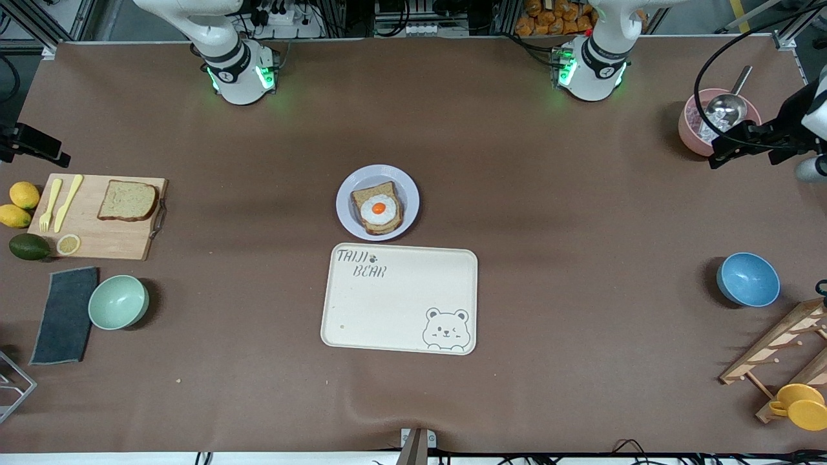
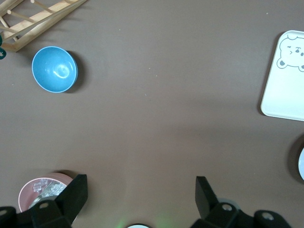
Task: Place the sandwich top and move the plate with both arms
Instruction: 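Reach the right gripper toward the bread slice on the cutting board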
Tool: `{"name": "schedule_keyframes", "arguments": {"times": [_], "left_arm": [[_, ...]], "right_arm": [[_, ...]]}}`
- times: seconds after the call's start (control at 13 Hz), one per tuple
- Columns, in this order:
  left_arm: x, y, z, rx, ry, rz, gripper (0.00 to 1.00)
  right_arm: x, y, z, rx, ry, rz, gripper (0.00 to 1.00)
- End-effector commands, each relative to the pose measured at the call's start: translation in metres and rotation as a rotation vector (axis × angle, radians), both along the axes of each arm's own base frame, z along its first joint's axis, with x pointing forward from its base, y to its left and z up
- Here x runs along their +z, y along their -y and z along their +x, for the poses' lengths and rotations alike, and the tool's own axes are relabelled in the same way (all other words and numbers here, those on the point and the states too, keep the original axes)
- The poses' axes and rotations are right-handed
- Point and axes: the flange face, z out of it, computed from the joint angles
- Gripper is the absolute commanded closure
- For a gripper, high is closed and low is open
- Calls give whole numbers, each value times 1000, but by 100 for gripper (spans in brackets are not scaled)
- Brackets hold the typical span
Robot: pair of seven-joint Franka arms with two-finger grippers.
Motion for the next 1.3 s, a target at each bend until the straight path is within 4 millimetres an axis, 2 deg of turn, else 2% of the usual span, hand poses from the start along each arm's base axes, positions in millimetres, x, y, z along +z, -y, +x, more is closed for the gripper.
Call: {"name": "schedule_keyframes", "arguments": {"times": [0.0,0.23,0.54,0.77,0.92,1.07,1.23], "left_arm": [[1,0,-3,-7,-9,6,0],[-3,0,-3,-8,-17,6,0],[-7,3,-4,-12,-25,1,0],[-8,9,-4,-12,-28,2,0],[-12,15,-5,-24,-36,2,0],[-15,16,-5,-26,-42,2,0],[-19,16,-5,-32,-50,3,0]], "right_arm": [[-39,30,7,-55,-43,24,0],[-95,74,8,-128,-107,36,0],[-162,116,0,-161,-143,33,0],[-207,161,-18,-138,-138,53,0],[-241,177,-35,-131,-111,52,0],[-271,190,-41,-86,-98,57,0],[-298,226,-60,-36,-114,91,0]]}}
